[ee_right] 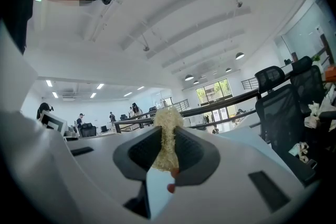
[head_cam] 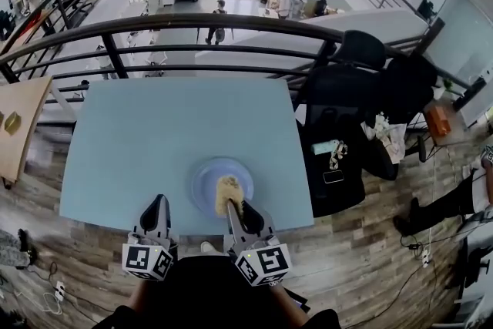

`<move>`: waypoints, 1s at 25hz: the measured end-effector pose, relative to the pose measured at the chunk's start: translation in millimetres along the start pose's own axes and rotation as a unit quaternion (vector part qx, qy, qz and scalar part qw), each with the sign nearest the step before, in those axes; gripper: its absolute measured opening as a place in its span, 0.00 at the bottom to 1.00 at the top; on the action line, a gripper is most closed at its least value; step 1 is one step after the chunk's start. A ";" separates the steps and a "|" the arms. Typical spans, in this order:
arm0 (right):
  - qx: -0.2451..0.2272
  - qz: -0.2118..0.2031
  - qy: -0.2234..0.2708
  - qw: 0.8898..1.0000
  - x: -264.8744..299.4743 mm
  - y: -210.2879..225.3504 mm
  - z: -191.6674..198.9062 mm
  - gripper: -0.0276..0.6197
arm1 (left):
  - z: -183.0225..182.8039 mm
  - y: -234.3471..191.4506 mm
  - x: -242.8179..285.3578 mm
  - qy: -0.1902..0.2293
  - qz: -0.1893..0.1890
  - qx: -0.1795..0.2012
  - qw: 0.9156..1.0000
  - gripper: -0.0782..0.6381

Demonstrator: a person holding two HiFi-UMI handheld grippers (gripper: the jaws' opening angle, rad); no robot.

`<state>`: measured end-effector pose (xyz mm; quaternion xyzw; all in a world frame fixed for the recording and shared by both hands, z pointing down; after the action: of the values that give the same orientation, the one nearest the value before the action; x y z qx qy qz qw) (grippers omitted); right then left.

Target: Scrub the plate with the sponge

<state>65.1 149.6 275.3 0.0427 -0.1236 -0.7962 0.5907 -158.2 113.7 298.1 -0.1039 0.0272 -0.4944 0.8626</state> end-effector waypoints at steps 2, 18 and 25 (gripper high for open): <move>0.001 -0.002 0.008 1.000 -0.7 -2.9 -2.2 0.15 | -2.0 1.0 -3.7 0.000 -0.003 0.000 1.000 0.11; -0.012 -0.005 0.021 1.000 -11.6 1.0 -4.5 0.15 | -1.0 21.7 -2.7 0.007 0.003 0.013 1.000 0.11; -0.010 -0.006 0.019 1.000 -14.7 1.3 -2.8 0.15 | -4.0 20.5 -5.3 0.010 0.000 0.014 1.000 0.11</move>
<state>71.3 162.8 271.8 0.0527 -0.1035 -0.7999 0.5888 -144.1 127.7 289.7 -0.0870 0.0294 -0.4962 0.8633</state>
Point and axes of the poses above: the fingertips, and each gripper's own axes: x forward along the fingers, y to its right, z out of its underside, the point moved 6 cm from there along -x, backward along the fingers, and after that the axes turned 2 degrees about z, right-handed, at the moved point
